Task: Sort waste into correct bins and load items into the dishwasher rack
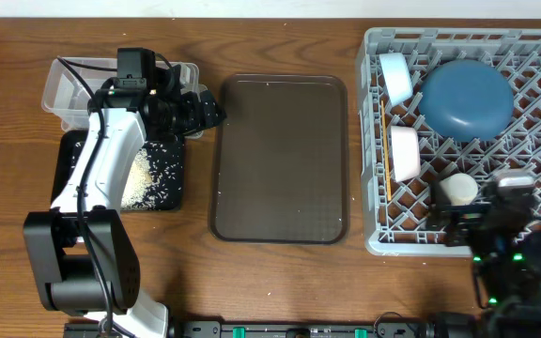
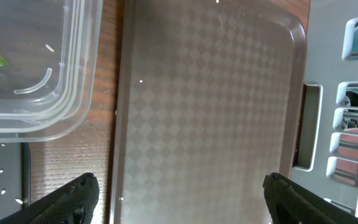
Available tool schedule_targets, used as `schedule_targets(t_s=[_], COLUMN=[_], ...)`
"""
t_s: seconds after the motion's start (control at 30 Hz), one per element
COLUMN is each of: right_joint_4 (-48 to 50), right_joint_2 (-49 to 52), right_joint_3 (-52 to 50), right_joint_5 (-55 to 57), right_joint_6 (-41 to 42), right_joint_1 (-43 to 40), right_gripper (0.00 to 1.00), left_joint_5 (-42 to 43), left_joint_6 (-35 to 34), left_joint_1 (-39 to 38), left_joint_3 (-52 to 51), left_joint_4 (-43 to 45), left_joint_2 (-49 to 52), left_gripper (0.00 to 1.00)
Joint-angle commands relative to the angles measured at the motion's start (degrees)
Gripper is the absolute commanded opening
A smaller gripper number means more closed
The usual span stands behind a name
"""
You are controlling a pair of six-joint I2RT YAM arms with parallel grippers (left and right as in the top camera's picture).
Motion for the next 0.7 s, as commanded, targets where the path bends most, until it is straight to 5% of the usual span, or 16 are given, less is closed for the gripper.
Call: schedule_targets(t_s=[0.0, 0.67], right_joint_4=[6.27, 29.07], right_joint_2=[-4.44, -21.66], right_joint_3=[-8.92, -35.54], right_joint_5=[-5.46, -7.02], right_joint_6=[-0.83, -0.39], right_joint_1=[0.11, 2.38], right_gripper=[0.99, 0.99], left_joint_5=[-0.28, -0.31], left_joint_6=[0.55, 0.55], left_joint_1=[-0.02, -0.02], left_joint_3=[0.02, 0.02], left_joint_4=[-0.13, -0.13], left_joint_2=[-0.92, -0.92], left_gripper=[0.87, 0.88])
